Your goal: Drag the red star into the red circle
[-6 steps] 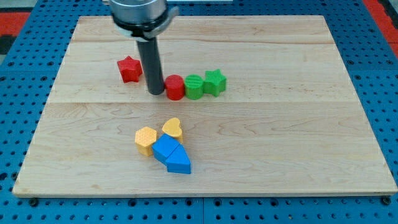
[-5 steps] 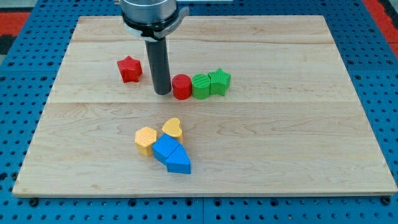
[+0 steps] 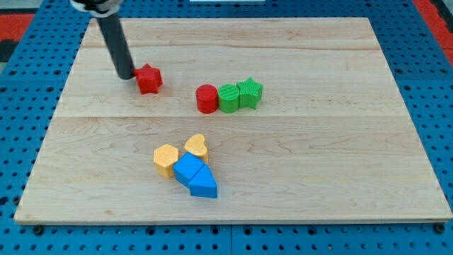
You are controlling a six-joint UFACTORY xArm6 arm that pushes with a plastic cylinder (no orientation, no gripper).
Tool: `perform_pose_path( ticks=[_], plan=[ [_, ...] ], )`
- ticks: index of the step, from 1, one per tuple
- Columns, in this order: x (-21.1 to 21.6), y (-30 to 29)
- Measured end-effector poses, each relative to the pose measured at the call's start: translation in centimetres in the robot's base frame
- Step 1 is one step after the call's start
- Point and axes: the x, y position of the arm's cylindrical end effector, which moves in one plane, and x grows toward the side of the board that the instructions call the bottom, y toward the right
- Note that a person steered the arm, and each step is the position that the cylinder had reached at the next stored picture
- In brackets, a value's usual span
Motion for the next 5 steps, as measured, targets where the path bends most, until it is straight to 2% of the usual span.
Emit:
perform_pose_path(
  ticks=[2, 5],
  plan=[
    [2.9, 3.9],
    [3.6, 6.4]
  ],
)
